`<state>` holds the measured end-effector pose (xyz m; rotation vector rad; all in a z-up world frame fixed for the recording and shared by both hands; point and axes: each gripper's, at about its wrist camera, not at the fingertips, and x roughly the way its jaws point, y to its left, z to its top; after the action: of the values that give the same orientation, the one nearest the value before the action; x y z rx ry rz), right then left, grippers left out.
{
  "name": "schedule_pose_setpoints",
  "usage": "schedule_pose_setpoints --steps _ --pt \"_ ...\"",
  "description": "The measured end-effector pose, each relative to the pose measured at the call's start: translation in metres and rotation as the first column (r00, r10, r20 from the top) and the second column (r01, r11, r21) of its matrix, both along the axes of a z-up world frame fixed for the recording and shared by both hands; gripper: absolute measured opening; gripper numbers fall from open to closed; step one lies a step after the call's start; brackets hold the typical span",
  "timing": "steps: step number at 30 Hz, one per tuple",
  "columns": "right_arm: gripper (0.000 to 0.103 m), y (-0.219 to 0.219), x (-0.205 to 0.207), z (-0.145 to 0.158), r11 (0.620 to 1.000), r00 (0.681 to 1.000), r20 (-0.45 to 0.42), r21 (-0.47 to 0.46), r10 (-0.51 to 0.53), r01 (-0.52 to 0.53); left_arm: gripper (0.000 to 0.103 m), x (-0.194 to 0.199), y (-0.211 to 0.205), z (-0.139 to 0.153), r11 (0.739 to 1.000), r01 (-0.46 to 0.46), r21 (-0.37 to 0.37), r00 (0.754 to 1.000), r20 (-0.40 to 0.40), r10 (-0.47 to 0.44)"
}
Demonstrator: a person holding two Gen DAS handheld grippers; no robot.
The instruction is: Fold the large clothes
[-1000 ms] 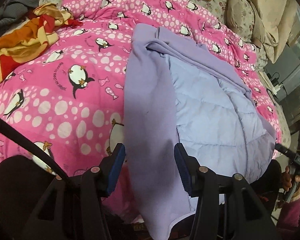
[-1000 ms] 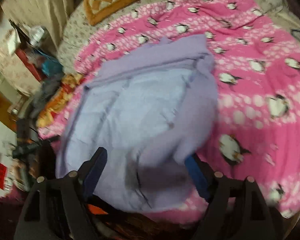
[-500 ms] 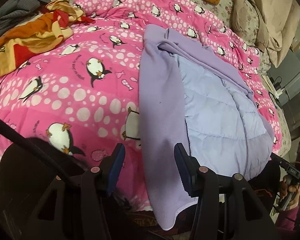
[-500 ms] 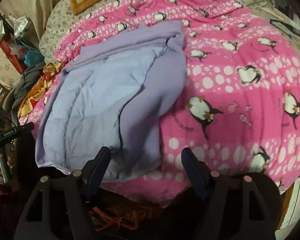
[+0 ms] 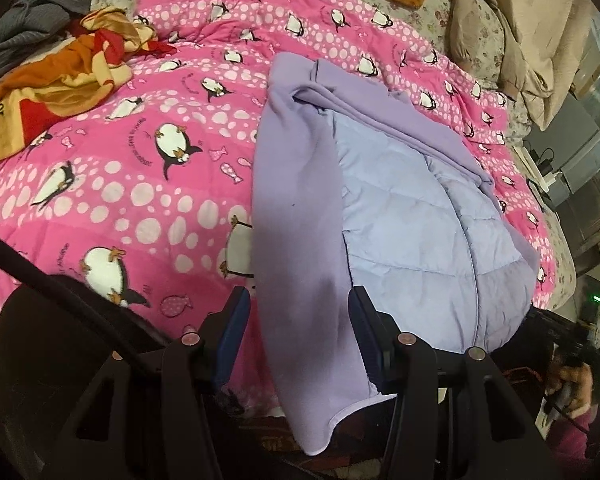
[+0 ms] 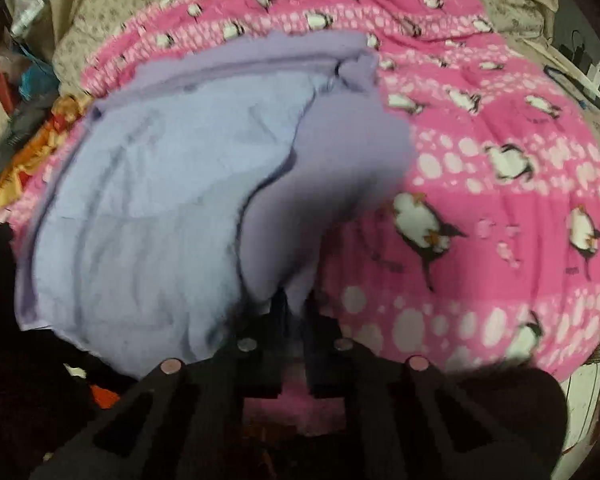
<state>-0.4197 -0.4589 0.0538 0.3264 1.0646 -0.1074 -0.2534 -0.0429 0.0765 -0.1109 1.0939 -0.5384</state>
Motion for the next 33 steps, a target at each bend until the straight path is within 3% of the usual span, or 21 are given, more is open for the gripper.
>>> schedule_pose_setpoints --steps 2,6,7,9,11,15,21,28,29,30,31,33 --pt "0.006 -0.006 -0.022 0.016 1.000 1.000 0.017 -0.004 -0.009 0.009 0.021 -0.001 0.003 -0.001 1.000 -0.010 0.000 1.000 0.001 0.010" --pt "0.006 -0.018 -0.069 0.034 0.996 0.999 0.044 0.088 -0.016 0.012 0.021 -0.002 0.001 -0.009 1.000 -0.016 -0.004 1.000 -0.023 0.016" --pt "0.011 -0.016 -0.075 0.033 0.996 0.999 0.034 0.087 -0.004 0.001 0.021 -0.002 -0.001 -0.012 1.000 -0.008 -0.004 0.999 -0.036 0.008" --pt "0.038 -0.015 -0.080 0.032 0.999 0.999 0.027 0.029 -0.019 0.018 0.021 -0.005 -0.007 -0.016 1.000 0.014 -0.004 0.998 -0.055 -0.015" --pt "0.052 -0.021 -0.081 0.033 0.997 0.997 0.047 0.039 -0.063 0.061 0.021 -0.009 -0.011 -0.017 0.999 0.040 -0.013 0.997 -0.062 -0.041" --pt "0.066 -0.039 -0.067 0.021 0.982 0.989 0.062 0.141 -0.136 0.126 0.021 -0.011 -0.009 -0.021 1.000 0.023 -0.001 0.997 -0.071 -0.023" --pt "0.066 -0.041 -0.035 -0.021 0.972 0.990 -0.042 0.189 -0.134 0.139 0.021 -0.020 -0.017 -0.042 0.997 0.078 0.025 0.986 -0.148 -0.073" --pt "0.064 -0.031 -0.024 -0.027 0.974 0.997 -0.043 0.215 -0.069 0.076 0.021 -0.036 -0.021 -0.063 0.992 0.110 0.055 0.976 -0.195 -0.098" --pt "0.051 -0.030 -0.023 -0.027 0.973 0.998 -0.045 0.222 -0.053 0.062 0.021 -0.038 -0.024 -0.065 0.991 0.114 0.072 0.976 -0.193 -0.098" --pt "0.027 -0.029 -0.023 -0.025 0.974 0.998 -0.046 0.224 -0.034 0.044 0.021 -0.040 -0.026 -0.065 0.990 0.119 0.080 0.977 -0.188 -0.103" --pt "0.018 -0.026 -0.023 -0.021 0.977 0.999 -0.042 0.212 -0.013 0.021 0.021 -0.041 -0.030 -0.064 0.988 0.130 0.087 0.977 -0.181 -0.113" --pt "0.015 -0.023 -0.025 -0.011 0.979 1.000 -0.019 0.204 0.006 -0.002 0.021 -0.042 -0.032 -0.065 0.986 0.140 0.095 0.976 -0.179 -0.121"
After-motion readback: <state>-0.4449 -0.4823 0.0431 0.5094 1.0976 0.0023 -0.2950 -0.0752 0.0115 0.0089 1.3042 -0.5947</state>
